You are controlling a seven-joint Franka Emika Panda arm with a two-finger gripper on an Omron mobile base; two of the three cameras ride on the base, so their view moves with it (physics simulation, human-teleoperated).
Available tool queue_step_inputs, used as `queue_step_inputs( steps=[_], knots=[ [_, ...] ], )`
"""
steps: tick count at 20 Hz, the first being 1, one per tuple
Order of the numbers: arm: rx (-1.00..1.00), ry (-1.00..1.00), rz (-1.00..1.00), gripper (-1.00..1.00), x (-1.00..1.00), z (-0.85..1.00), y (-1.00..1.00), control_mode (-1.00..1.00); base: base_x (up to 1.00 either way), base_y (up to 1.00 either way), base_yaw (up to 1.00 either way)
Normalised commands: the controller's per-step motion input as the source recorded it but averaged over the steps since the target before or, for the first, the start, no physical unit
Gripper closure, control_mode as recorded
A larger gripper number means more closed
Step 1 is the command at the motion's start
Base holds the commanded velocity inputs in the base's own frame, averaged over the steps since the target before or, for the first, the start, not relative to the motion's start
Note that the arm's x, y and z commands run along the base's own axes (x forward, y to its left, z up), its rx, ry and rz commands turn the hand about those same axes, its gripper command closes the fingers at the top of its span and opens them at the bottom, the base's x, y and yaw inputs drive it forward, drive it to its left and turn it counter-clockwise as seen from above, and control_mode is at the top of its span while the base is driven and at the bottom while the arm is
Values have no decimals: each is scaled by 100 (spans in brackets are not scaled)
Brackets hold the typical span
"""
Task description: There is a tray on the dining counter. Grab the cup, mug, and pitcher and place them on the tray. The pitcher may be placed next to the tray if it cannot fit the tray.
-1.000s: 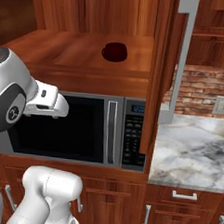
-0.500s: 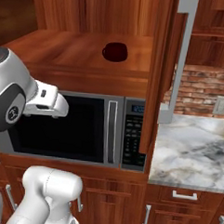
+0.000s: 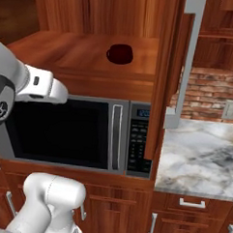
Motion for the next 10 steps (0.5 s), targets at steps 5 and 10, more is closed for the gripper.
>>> queue_step_inputs(
  steps=[5,10],
  knots=[
    [0,-17,-7,-100,1,25,0,-100,0,0,0],
    [0,-22,-5,-100,1,14,-2,-100,0,0,0]
  ],
)
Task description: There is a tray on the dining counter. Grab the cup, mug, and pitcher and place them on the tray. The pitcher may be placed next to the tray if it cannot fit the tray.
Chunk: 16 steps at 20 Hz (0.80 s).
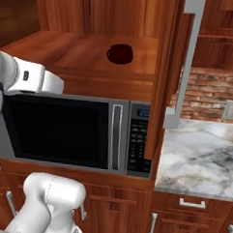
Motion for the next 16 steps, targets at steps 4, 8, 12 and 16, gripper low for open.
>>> queue_step_inputs(
  steps=[4,8,12,16],
  knots=[
    [0,-21,-4,-100,1,1,0,-100,0,0,0],
    [0,-15,-3,-100,6,0,0,-100,0,0,0],
    [0,-10,-2,-100,13,0,0,-100,0,0,0],
    [0,-5,0,-100,17,0,0,-100,0,0,0]
  ],
)
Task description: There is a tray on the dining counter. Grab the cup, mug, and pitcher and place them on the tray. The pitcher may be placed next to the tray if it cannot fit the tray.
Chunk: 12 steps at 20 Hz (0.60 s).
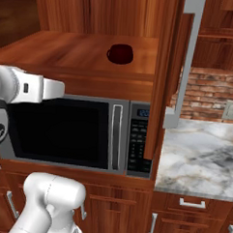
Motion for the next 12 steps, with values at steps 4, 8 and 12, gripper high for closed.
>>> queue_step_inputs(
  steps=[4,8,12],
  knots=[
    [0,0,0,-100,25,2,0,-100,0,0,0],
    [0,0,0,-100,13,15,-6,-100,0,0,0],
    [0,-2,0,-100,0,28,-13,-100,0,0,0]
  ],
)
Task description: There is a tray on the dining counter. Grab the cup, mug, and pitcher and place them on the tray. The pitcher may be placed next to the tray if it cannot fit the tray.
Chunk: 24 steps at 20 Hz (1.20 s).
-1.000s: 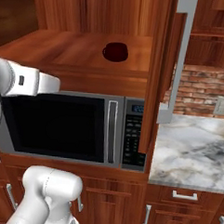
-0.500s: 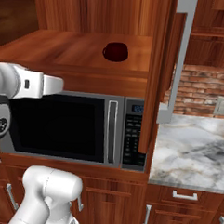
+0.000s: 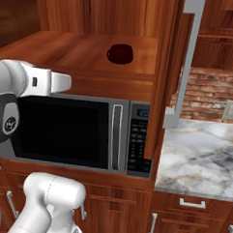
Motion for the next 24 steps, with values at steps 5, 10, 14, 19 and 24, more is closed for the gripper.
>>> queue_step_inputs(
  steps=[5,10,14,19,24],
  knots=[
    [0,0,0,-100,0,43,-16,-100,0,0,0],
    [0,0,0,-100,0,39,-16,-100,0,0,0],
    [0,0,0,-100,0,27,-16,-100,0,0,0],
    [0,0,-3,-100,2,22,-7,-100,0,0,0],
    [0,0,-4,-100,10,15,-4,-100,0,0,0]
  ],
)
